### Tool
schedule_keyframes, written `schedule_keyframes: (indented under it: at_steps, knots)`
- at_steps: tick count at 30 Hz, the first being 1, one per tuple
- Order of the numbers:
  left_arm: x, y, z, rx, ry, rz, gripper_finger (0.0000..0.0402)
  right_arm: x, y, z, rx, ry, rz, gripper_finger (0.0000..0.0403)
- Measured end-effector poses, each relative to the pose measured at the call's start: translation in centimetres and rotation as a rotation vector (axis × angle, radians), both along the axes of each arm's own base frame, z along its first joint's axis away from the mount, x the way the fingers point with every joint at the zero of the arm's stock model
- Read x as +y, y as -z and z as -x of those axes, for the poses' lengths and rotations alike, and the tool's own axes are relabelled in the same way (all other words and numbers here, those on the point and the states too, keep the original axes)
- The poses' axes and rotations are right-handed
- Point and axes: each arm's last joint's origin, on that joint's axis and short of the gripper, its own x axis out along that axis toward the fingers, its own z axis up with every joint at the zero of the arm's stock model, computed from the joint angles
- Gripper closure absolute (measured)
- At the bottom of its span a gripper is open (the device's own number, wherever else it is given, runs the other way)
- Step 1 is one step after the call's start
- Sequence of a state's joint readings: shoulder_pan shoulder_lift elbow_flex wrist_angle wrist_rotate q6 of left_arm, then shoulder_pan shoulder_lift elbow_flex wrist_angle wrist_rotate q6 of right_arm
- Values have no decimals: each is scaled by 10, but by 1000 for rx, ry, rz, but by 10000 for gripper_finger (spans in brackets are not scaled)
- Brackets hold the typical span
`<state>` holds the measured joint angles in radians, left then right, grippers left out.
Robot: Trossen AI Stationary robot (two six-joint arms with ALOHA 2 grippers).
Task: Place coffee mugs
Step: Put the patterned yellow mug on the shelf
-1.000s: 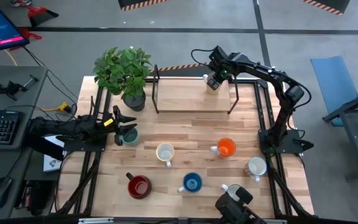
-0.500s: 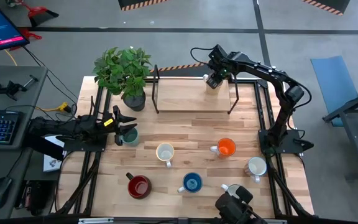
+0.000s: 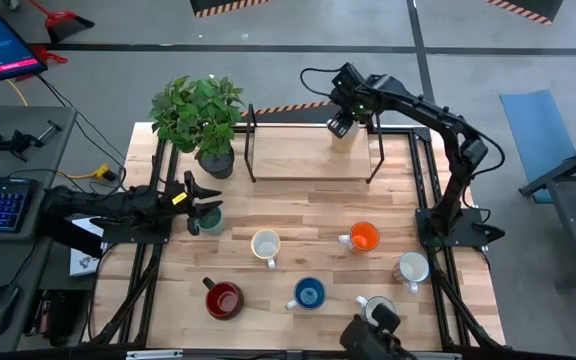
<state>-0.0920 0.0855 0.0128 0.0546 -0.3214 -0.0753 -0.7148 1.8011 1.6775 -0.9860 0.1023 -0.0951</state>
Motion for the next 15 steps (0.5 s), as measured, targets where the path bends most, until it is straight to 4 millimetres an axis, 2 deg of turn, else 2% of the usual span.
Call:
schedule_keyframes:
  at_steps: [8, 15]
  knots:
    - [0, 1, -1, 8, 0, 0, 282, 21, 3, -18, -26, -106, -29, 273]
    - [0, 1, -1, 5, -1, 13, 282, 29, 3, -24, -28, -134, -26, 287]
